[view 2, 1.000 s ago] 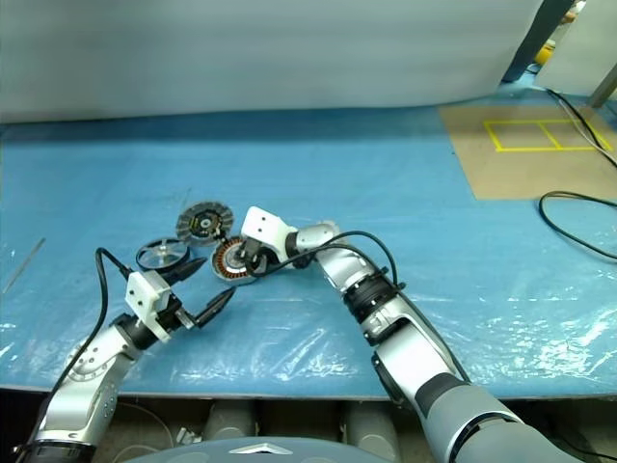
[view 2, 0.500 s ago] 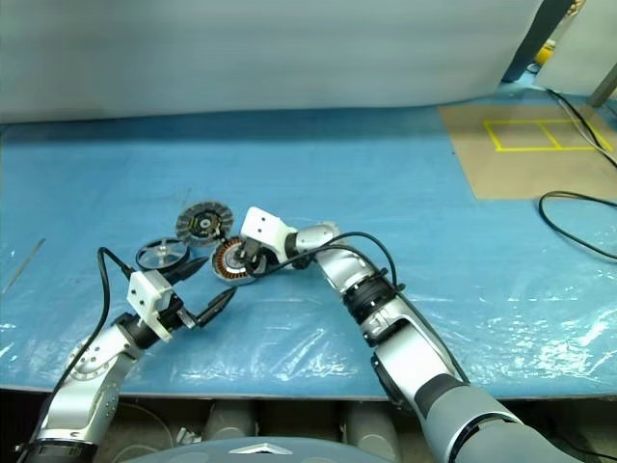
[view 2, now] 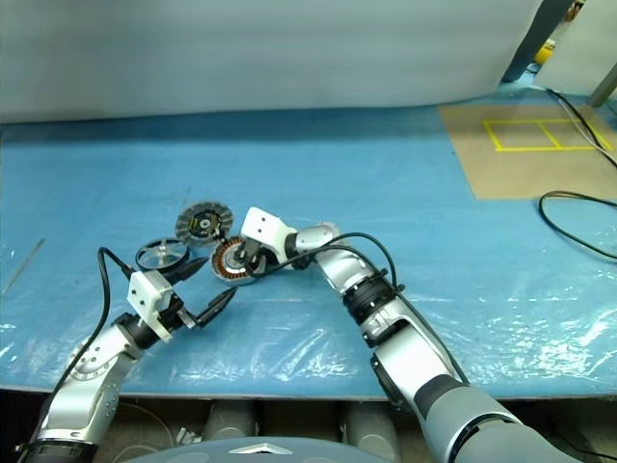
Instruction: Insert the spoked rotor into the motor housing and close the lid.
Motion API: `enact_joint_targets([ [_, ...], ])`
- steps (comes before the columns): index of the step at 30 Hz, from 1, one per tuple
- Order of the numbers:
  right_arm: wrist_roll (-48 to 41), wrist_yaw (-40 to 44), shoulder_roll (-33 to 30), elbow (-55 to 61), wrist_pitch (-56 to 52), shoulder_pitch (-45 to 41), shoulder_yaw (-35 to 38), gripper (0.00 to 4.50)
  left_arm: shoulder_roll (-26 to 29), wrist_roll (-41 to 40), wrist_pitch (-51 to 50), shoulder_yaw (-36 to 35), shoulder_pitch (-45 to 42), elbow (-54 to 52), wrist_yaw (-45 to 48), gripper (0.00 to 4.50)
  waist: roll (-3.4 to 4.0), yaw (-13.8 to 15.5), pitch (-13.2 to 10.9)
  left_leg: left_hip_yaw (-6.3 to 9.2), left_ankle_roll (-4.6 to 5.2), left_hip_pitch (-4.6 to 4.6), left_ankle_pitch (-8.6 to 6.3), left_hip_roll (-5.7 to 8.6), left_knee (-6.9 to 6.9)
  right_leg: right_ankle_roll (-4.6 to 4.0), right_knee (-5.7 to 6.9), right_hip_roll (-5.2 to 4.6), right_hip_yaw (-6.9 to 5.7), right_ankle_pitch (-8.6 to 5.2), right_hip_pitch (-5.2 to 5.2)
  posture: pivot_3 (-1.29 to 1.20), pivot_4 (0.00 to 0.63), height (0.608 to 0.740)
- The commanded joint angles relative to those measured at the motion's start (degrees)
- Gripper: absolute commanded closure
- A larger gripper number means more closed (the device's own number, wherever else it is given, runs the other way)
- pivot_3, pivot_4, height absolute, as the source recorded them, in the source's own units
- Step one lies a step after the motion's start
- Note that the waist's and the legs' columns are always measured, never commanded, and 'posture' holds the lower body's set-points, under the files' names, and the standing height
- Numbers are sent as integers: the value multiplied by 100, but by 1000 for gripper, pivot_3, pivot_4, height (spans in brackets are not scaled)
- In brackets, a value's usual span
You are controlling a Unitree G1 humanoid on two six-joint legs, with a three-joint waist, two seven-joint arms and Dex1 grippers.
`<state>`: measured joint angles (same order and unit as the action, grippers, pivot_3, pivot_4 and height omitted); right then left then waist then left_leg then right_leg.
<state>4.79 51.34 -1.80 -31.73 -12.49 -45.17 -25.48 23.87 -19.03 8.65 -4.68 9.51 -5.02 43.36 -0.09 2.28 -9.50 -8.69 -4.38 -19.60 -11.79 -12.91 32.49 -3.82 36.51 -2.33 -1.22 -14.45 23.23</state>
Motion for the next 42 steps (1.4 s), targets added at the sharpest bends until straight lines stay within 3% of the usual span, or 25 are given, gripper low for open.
enact_joint_targets([
  [1, 96, 22, 25, -75, -39, 115, -117, 3895, 8, -9, 93, -23, -22, -69, 22, 0, 0, -1, 0, 0, 0, 0, 0, 0, -1, 0, 0, 0, 0, 0, 0, 0, 150, 740],
  [41, 85, 96, 104, -82, -23, 134, -159, 3895, 5, -4, 133, -45, 8, -61, 2, 0, 0, -11, 0, -4, 0, 3, 0, 0, -12, -3, -6, 1, 1, -2, 3, 0, 150, 740],
  [42, 83, 95, 98, -77, -20, 140, -155, 3545, 3, -1, 132, -40, 12, -67, 0, 0, 0, -11, 0, -4, 0, 3, 0, 0, -13, -3, -6, 1, 1, -2, 3, 0, 150, 740],
])
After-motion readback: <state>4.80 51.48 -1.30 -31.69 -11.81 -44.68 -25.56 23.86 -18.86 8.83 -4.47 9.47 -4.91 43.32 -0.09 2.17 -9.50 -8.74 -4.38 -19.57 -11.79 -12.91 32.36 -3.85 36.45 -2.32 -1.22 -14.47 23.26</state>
